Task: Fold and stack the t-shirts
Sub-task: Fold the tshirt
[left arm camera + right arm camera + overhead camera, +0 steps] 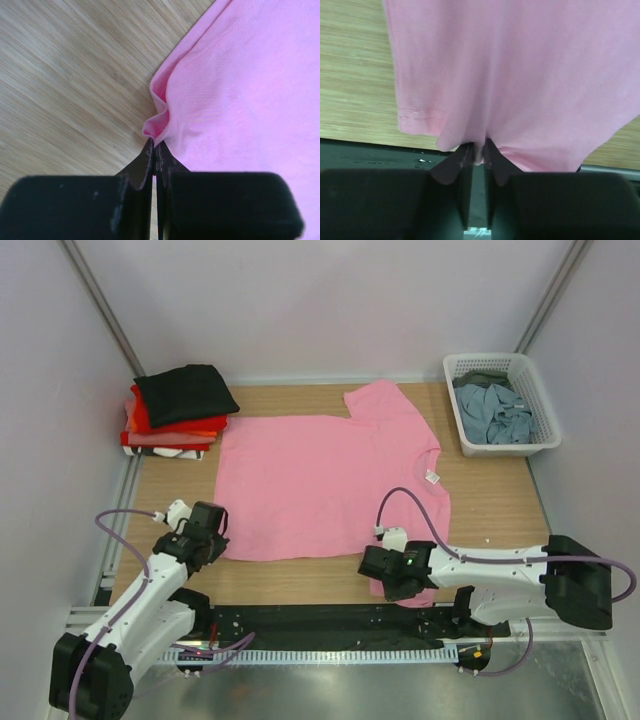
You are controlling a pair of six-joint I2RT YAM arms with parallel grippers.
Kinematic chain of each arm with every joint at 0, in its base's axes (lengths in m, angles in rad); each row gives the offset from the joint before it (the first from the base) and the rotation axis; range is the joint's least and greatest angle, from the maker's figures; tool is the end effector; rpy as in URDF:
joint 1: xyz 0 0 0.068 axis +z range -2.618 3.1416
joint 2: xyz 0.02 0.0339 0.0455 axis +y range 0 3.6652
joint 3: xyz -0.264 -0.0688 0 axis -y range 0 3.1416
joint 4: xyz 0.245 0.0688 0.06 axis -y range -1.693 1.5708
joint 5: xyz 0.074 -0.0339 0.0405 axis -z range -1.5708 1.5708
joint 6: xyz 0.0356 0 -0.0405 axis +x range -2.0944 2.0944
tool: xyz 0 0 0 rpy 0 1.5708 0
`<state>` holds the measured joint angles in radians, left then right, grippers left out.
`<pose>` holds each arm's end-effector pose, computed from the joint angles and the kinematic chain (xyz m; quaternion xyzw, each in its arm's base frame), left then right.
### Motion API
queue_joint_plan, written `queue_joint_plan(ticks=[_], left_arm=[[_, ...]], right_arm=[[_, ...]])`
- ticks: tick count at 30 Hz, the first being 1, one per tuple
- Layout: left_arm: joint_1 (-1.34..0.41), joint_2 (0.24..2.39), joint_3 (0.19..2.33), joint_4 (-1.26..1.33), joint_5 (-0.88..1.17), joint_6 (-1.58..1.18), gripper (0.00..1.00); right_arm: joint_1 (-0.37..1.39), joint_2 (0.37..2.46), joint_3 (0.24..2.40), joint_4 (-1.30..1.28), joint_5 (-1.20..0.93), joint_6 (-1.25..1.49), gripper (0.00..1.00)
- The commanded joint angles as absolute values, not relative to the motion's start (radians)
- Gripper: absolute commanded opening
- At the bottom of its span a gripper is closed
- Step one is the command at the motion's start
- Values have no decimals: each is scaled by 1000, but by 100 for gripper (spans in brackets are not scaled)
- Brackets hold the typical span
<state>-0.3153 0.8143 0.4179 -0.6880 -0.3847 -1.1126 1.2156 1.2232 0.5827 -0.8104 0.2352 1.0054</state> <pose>0.1353 -0.0301 0.1717 -0.4122 0.8601 -0.0146 0.3001 0.0688 0.1615 0.1556 -0.0970 0.9866 0.0013 0.1314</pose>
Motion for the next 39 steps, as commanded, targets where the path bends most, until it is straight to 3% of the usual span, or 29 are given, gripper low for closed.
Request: queue_joint_plan(ticks=[1,3,5,12,20,31,39], left_arm=[[-319,799,420,-666,-399,-1100,0],[-319,781,428,-673,-384,-1091,0],[-318,764,452,-681,-368,-1069,0],[-318,704,529,-765,-350,-1066,0],[-318,794,695,-838,-374,-1016,0],[-268,998,864,-831,-399,-917,0],[-219,1130,923,-787,-402,-894,0]], right_arm=[[1220,1203,534,-817,270,1049,17],[1221,1169,552,-845,276,1058,5],[1221,1151,580,-882,278,1061,1],[1221,1120,750,-1058,377,1077,1],[1146,1206,943,-1138,574,961,1],[948,1304,1150,-1078,732,540,1],[781,1359,1209,-947,664,331,1]])
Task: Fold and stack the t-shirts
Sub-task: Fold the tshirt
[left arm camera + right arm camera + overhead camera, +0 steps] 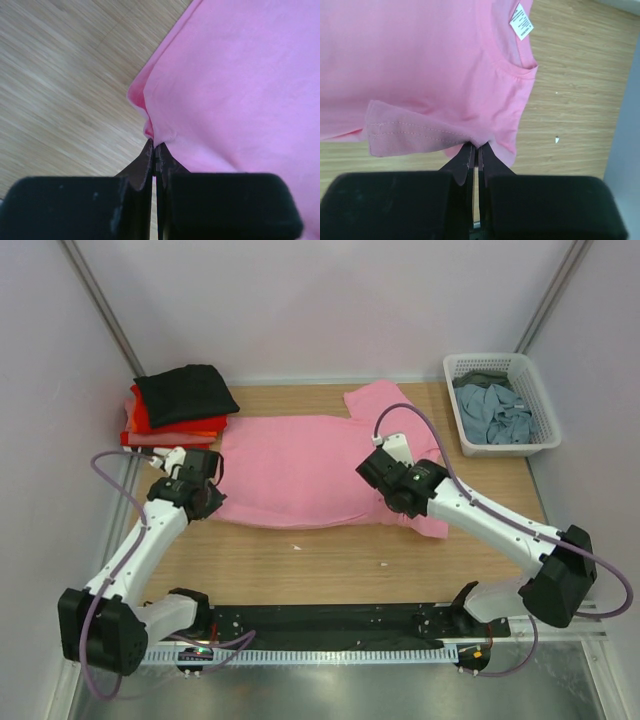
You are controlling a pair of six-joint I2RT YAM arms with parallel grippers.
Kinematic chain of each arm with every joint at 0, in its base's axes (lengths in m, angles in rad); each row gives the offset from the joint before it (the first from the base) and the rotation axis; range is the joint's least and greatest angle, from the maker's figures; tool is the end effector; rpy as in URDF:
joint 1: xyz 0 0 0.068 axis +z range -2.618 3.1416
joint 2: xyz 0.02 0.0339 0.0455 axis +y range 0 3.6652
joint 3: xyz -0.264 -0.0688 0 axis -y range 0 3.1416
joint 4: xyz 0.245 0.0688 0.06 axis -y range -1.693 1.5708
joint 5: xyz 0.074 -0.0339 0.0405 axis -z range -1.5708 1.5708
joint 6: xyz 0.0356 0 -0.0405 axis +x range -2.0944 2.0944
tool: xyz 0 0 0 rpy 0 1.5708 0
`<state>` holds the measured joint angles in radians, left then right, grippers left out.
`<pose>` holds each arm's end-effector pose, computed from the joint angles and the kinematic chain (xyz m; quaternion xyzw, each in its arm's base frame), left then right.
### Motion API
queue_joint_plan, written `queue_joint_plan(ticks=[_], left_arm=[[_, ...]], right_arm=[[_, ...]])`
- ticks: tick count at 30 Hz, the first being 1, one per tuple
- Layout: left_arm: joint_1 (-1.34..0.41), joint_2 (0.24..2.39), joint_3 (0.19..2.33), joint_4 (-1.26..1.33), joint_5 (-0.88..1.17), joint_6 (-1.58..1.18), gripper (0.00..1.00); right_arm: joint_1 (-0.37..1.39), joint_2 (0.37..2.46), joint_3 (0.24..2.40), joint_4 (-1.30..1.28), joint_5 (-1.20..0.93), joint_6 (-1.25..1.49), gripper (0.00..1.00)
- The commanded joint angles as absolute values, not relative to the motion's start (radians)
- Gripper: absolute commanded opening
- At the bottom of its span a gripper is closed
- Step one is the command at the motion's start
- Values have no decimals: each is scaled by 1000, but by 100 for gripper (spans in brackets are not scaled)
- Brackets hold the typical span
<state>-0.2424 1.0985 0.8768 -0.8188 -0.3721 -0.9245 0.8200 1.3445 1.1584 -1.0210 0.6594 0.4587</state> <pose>0.2034 -0.0370 0.2608 -0.3629 0.8776 0.0071 0.3133 0.1858 0.1672 0.2889 -0.1096 0.9259 -0.1534 0.3273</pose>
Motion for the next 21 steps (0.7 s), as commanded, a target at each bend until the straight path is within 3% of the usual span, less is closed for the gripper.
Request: queue_joint_plan(ticks=[1,21], left_arm=[[-215,1158,933,-784,-400,-891,0],[-129,1434,1035,-709,-423,-841,0]], right_arm=[[772,1373,1222,-939,657,293,1],[623,1597,1351,-779,534,126,1]])
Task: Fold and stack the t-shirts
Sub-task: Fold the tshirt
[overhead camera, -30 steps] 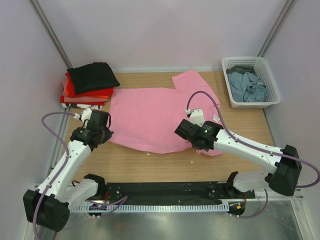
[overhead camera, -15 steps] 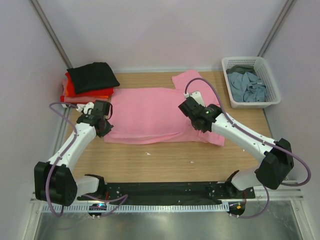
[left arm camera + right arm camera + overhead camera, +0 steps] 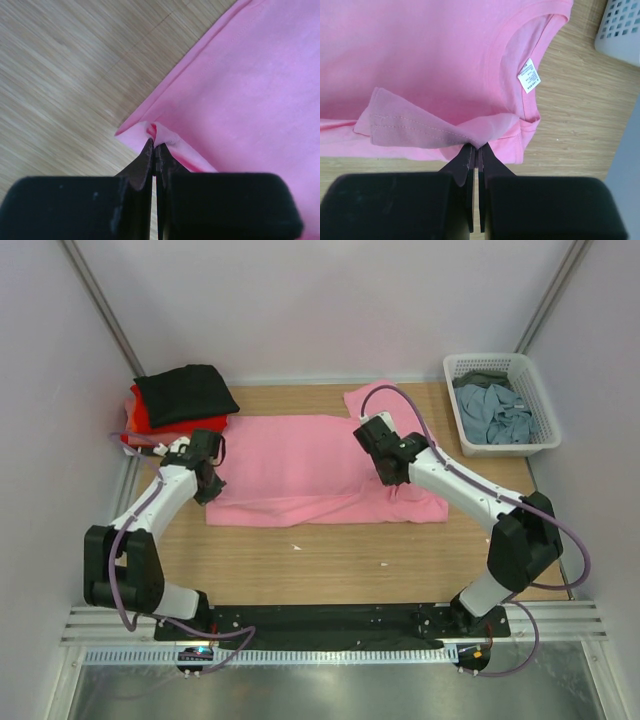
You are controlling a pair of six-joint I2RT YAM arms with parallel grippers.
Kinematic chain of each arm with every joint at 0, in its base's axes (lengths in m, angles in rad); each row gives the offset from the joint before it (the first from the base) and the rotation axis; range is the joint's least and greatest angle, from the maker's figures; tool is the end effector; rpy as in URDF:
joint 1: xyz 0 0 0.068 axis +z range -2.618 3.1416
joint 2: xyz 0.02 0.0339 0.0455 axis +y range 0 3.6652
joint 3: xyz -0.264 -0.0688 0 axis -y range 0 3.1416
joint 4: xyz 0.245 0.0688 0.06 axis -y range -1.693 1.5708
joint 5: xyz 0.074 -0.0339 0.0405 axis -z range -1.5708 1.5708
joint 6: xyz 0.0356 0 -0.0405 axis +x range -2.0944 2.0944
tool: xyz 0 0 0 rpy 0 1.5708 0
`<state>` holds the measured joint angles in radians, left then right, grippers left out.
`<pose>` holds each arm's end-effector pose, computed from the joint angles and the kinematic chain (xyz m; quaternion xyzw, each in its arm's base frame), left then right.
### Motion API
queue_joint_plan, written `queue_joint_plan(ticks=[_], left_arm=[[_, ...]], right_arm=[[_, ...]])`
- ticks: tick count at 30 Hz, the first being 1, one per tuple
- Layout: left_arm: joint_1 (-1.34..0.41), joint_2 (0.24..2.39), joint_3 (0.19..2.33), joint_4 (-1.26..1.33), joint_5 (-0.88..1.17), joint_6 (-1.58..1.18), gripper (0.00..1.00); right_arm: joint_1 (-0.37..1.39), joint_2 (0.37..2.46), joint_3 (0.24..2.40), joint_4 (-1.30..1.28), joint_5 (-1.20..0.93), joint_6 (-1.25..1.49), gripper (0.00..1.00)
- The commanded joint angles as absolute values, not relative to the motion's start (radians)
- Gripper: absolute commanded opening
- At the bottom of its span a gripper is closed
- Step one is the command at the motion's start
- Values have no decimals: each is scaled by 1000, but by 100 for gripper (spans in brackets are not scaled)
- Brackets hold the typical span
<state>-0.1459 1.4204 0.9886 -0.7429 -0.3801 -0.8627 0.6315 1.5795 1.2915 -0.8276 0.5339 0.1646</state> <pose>0.2684 -0.0261 0.2277 -0.3725 0.8886 0.0688 0.2587 0.2692 0.1744 0.2714 -0.1595 0.9280 -0.1525 0.3002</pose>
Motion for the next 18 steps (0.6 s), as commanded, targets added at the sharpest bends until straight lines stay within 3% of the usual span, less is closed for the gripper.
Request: queue_joint_plan(ticks=[1,18], left_arm=[[-126,1448,1037,-706,-422,-839,0],[-117,1630,1149,-676,-474,-821,0]], right_arm=[[620,1603,1365,-775,540,114,1],[560,1787,1445,-747,586,48,1]])
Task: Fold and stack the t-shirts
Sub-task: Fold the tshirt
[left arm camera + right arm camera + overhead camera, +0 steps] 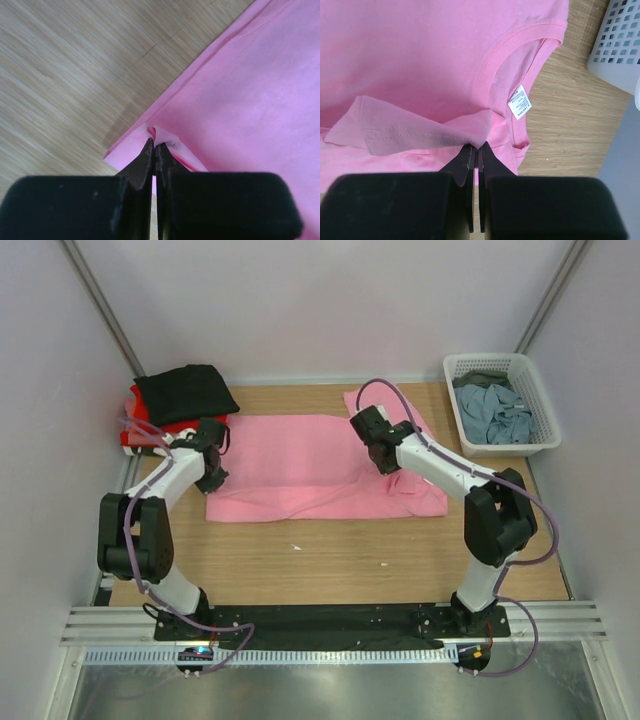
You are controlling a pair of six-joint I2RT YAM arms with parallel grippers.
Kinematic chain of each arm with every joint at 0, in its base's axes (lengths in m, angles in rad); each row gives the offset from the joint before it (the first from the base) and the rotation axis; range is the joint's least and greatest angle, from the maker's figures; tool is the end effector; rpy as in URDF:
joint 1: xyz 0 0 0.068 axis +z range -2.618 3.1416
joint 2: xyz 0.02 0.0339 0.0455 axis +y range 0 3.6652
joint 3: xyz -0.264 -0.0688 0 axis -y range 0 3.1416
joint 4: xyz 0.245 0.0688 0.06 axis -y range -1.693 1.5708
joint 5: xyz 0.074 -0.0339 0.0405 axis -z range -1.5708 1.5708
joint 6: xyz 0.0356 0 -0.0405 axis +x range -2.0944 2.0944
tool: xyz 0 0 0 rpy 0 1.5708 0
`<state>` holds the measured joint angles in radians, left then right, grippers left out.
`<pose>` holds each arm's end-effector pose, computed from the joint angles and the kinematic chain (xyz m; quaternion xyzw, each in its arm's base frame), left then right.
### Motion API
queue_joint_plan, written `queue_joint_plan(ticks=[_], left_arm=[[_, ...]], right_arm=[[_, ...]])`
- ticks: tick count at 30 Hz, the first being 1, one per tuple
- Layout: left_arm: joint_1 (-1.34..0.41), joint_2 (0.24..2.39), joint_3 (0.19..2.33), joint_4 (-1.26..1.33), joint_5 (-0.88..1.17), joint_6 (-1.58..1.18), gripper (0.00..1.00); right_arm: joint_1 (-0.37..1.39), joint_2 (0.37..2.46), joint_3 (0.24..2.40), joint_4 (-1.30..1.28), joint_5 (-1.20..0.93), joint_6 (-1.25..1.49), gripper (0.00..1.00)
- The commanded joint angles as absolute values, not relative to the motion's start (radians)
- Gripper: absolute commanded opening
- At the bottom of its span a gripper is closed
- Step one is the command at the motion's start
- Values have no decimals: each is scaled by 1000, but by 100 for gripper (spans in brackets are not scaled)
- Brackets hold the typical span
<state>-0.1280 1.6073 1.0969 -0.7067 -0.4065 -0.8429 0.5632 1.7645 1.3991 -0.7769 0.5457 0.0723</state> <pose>0.3089 -0.0256 0.2099 -0.3706 0.8908 0.0953 0.2451 0.3180 0.1790 0.2461 -0.1731 0.9267 -0.1862 0.2768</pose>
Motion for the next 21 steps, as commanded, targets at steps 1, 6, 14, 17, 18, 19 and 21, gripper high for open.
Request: queue_joint_plan(ticks=[1,6,14,17,18,19,21], left_arm=[[-118,1643,1157,-678,-482,-816,0],[-103,1764,1230,-677,-497,-795,1],[-101,1836,1427,-759,-433,-744,45],[-120,1712,1376,-762,-443,-745,71],[-124,1680,1356,-767,-449,-750,74],[-127,1639,1300,-767,-451,-755,76],[-130,1533,1228,-749,-436,-767,79]], right_arm=[[558,1798,1445,-744,594,48,1],[517,1905,1494,-733,607,60,4],[459,2020,1689,-781,694,89,83],[457,2005,1743,-827,735,141,90],[460,1987,1723,-831,726,161,90],[462,1962,1698,-822,707,182,90],[468,1846,1561,-780,625,242,91]])
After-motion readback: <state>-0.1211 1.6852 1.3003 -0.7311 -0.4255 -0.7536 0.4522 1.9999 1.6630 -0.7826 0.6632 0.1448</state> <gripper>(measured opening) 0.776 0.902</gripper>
